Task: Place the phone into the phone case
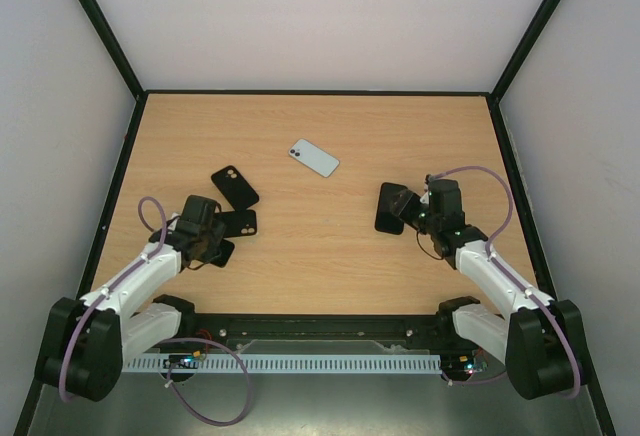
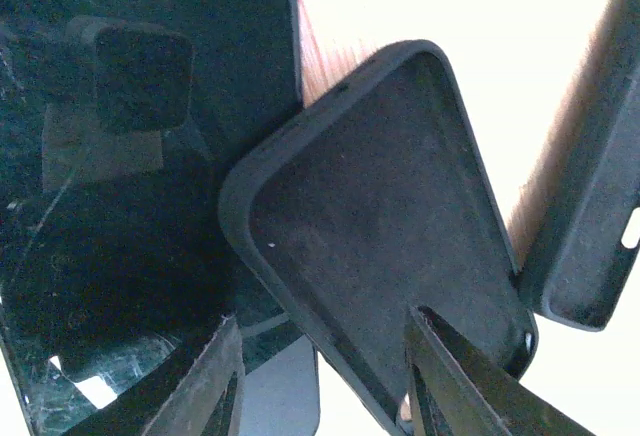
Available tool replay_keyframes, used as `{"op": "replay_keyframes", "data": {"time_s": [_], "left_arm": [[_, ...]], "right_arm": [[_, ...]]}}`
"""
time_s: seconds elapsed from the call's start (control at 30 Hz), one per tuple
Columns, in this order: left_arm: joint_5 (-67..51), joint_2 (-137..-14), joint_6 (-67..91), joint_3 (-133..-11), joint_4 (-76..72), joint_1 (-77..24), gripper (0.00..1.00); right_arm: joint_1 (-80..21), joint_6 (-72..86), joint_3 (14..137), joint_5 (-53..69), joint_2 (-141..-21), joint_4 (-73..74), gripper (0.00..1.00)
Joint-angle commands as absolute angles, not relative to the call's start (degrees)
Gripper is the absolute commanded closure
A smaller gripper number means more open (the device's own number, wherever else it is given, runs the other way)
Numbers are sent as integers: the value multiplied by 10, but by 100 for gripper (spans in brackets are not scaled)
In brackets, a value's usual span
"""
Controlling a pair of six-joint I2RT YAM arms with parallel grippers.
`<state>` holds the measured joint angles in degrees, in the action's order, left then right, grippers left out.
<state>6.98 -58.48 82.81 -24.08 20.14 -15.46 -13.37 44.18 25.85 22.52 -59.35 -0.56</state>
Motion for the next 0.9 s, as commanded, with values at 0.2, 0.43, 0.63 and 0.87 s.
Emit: {"op": "replay_keyframes", "data": {"time_s": [0.2,0.43,0.63,0.87], "left_arm": [[102,-620,849,-260,207,-146,59],[106,-639,860,-263,225,-145,65],[98,-645,868,-259,228,-144,80],[100,-629,848,-285,259,-144,98]], "right_arm": [[-133,455,226,242,-563,-32,56],[-133,451,230,245,-563,-22,56],[-135,462,229,247,-553,-18,56],[-141,468,226,245,-528,-2,57]]}}
